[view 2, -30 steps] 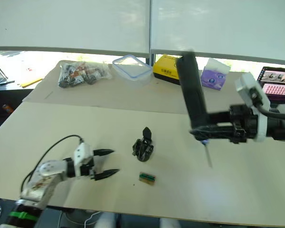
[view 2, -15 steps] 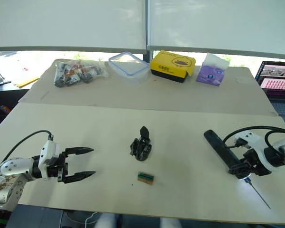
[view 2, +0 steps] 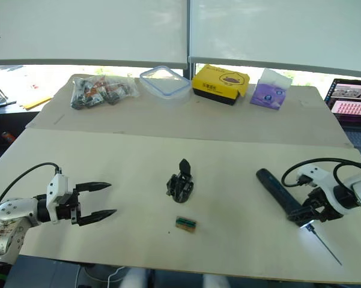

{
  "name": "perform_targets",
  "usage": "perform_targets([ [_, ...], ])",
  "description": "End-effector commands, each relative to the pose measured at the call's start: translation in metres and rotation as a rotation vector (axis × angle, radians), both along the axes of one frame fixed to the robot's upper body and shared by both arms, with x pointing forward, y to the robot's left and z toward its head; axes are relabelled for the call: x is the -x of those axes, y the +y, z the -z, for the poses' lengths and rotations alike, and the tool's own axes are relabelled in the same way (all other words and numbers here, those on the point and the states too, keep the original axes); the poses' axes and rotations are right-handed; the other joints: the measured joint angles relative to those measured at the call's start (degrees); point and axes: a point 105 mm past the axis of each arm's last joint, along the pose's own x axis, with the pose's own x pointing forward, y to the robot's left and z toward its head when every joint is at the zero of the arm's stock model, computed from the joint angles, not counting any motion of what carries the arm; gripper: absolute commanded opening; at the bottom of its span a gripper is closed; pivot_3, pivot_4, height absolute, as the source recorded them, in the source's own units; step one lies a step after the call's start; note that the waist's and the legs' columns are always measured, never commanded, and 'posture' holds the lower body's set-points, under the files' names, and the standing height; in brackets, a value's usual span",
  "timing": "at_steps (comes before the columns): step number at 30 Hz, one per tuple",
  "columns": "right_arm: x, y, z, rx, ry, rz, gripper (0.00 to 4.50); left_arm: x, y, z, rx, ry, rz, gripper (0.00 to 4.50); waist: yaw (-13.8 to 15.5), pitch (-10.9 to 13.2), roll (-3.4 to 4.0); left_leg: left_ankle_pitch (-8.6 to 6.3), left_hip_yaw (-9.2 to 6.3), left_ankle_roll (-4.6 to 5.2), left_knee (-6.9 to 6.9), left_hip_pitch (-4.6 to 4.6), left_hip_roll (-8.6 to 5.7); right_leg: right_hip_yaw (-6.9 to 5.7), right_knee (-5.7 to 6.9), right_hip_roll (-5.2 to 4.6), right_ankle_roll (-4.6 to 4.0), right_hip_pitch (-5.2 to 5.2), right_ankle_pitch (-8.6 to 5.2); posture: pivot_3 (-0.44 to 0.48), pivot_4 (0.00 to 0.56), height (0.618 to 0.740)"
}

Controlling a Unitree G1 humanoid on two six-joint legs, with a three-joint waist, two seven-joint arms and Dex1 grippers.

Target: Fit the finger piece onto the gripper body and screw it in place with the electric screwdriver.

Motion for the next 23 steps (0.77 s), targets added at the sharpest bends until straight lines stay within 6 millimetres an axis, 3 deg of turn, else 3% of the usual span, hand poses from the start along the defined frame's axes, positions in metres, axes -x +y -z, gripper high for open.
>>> perform_targets([
  [1,-0.005,0.0,-0.037,-0.042,-0.198,-0.123,4.45,-0.009,0.017,-0.014,-0.075,-0.096,-0.065,4.5,0.07,0.0,0.0,0.0,-0.01,0.0,-0.01,0.01,0.0,-0.01,0.01,0.0,0.0,0.0,0.0,0.0,0.15,0.74],
  [4,0.004,0.024,-0.063,-0.191,-0.44,-0.411,4.45,-0.015,0.029,-0.018,-0.116,-0.13,-0.113,4.5,0.26,0.0,0.0,0.0,-0.04,0.01,-0.04,0.01,0.0,-0.03,0.05,0.03,0.32,0.04,0.1,0.0,0.15,0.74],
  [7,0.019,0.035,-0.07,-0.243,-0.611,-0.572,4.45,-0.016,0.038,-0.019,-0.157,-0.149,-0.132,4.5,0.3,-0.02,-0.03,0.0,-0.12,0.01,-0.02,0.04,0.0,-0.09,0.05,0.06,0.48,0.19,0.15,0.0,0.15,0.74],
  [10,0.03,0.056,-0.074,-0.319,-0.771,-0.634,4.45,-0.017,0.048,-0.021,-0.18,-0.156,-0.158,4.5,0.25,-0.02,-0.04,0.01,-0.14,0.0,0.03,0.05,0.0,-0.08,0.07,0.06,0.52,0.22,0.17,0.0,0.15,0.74],
  [14,0.046,0.078,-0.065,-0.352,-0.856,-0.669,4.45,-0.019,0.057,-0.029,-0.193,-0.177,-0.192,4.5,0.08,-0.03,-0.05,0.04,-0.24,-0.05,0.0,0.07,0.0,-0.11,0.17,0.11,0.5,0.2,0.17,0.0,0.15,0.74],
  [23,0.034,0.081,-0.049,-0.326,-0.979,-0.608,4.45,-0.025,0.05,-0.032,-0.17,-0.223,-0.204,4.5,0.09,-0.07,-0.12,0.09,-0.23,-0.12,0.04,0.16,0.0,-0.1,0.18,0.1,0.41,0.32,0.18,0.0,0.15,0.74],
])
